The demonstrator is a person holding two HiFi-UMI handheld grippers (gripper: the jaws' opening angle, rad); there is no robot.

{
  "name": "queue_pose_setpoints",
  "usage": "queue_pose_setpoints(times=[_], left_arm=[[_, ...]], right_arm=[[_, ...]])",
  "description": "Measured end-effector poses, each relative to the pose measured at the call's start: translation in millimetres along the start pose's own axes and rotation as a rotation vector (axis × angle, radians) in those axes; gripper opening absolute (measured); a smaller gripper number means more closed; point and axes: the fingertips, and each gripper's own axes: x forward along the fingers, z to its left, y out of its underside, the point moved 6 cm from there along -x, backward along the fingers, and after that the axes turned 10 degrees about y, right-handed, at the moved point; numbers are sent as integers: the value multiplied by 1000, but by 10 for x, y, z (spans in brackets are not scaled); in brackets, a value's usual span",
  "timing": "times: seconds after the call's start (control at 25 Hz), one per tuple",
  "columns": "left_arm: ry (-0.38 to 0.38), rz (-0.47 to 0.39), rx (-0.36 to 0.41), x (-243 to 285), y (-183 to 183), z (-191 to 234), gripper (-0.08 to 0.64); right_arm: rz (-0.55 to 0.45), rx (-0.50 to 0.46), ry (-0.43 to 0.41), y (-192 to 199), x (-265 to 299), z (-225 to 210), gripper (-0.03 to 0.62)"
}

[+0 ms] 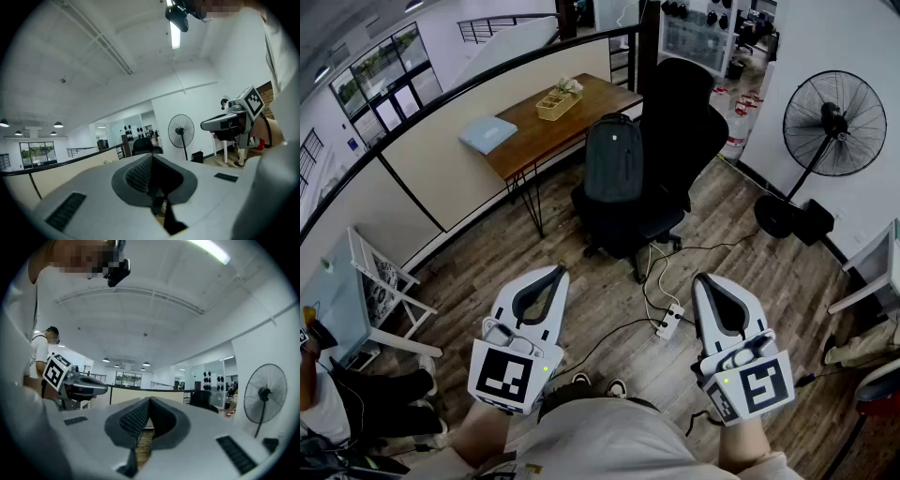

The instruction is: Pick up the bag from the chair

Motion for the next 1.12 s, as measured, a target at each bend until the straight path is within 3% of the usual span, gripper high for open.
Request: queue_pose_setpoints(times=[0.4,0.68,0.88,0.92,0.96,1.0,1.08,1.12], left_arm=[[-7,24,-1,61,-21,-30,5],[1,27,9,122,-11,-55,5],[6,2,-62,134,-50,-85,12],[-6,-2,-74,134,-51,-80,131],[-28,-3,-81,129,-47,-62,322],[-59,-5,-84,120,-36,-34,409],[-113,-4,-73,105,2,17,437],[-123,-1,-68,100,23,27,440]], right_arm=[[-20,57,-1,20,16,-141,3],[-6,46,5,95,-8,-232,3],[-32,90,41,66,-62,-336,5],[-55,115,50,46,-70,-358,61],[-79,134,49,25,-69,-368,300],[-95,135,45,9,-60,-366,510],[-98,83,51,11,-30,-345,595],[-93,57,56,25,-14,-326,598]])
